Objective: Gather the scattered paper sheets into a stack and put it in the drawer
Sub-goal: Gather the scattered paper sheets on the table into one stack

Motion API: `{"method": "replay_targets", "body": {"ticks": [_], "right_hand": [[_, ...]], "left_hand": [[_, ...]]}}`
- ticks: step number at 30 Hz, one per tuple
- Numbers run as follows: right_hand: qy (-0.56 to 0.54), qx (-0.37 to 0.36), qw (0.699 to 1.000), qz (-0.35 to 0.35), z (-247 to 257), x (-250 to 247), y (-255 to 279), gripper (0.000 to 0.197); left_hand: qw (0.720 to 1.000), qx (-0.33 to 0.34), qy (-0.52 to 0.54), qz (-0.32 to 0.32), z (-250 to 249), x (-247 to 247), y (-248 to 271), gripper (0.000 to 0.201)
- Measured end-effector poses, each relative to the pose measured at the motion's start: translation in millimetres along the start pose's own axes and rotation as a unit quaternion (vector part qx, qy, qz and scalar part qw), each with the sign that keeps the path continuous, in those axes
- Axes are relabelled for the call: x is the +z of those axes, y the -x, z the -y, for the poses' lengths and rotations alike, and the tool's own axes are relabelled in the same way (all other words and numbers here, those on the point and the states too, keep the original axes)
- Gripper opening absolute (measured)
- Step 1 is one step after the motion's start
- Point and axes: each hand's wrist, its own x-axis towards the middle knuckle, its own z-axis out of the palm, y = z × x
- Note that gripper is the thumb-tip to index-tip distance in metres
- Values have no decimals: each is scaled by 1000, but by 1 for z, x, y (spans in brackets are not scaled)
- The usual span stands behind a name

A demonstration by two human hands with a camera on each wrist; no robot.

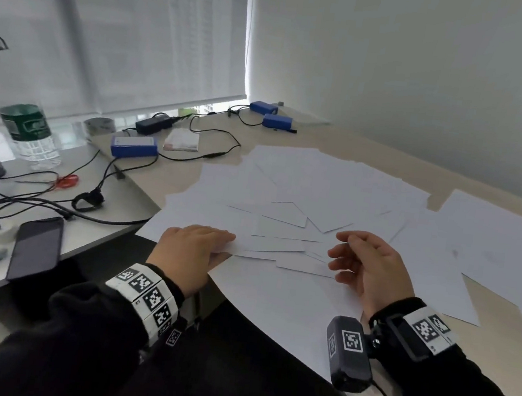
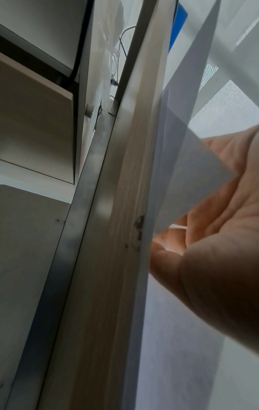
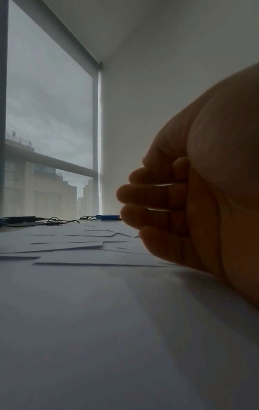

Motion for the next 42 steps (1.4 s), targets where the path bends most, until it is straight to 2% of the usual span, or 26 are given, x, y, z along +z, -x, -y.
{"method": "replay_targets", "body": {"ticks": [1, 3, 7, 10, 13, 15, 20, 24, 26, 31, 34, 36, 38, 40, 42], "right_hand": [[7, 4, 1000, 0, -1, 0, -2, 24], [25, 3, 1000, -6, -1, 1, -5, 24], [49, -10, 999, 1, -2, 3, -11, 22], [67, -13, 998, 9, -5, 3, -19, 23], [74, -15, 997, -20, -9, -4, -29, 23], [71, -17, 997, -36, -10, -8, -35, 23], [90, -22, 995, -25, -12, -10, -38, 24], [82, -21, 996, -22, -11, -10, -35, 25], [75, -20, 997, -21, -10, -10, -35, 25], [65, -24, 997, -25, -10, -12, -34, 29], [63, -23, 997, -24, -11, -12, -34, 28], [63, -22, 997, -23, -11, -12, -34, 27], [62, -23, 998, -24, -12, -13, -35, 26], [62, -22, 998, -25, -12, -13, -36, 25], [64, -21, 998, -18, -12, -12, -36, 24]], "left_hand": [[1000, 5, -2, -1, 0, 0, -6, 32], [999, 12, -23, 20, -1, 1, -19, 50], [999, 27, -37, 25, -3, -2, -36, 27], [998, 44, -39, 23, 0, -1, -40, 32], [996, 86, -8, -32, 2, 4, -32, 39], [993, 106, 3, -47, 3, 3, -23, 38], [996, 80, 7, -34, 24, -8, 3, 29], [994, 33, -72, 69, 38, -10, 15, 71], [991, 23, -91, 95, 41, -11, 12, 79], [988, 68, -112, 84, 46, -19, 1, 65], [984, 65, -135, 92, 47, -19, 0, 67], [987, 72, -126, 70, 49, -18, -1, 61], [994, 65, -88, 29, 50, -20, -3, 48], [997, 49, -58, 3, 47, -25, -5, 50], [997, 24, -80, 7, 40, -28, -7, 54]]}}
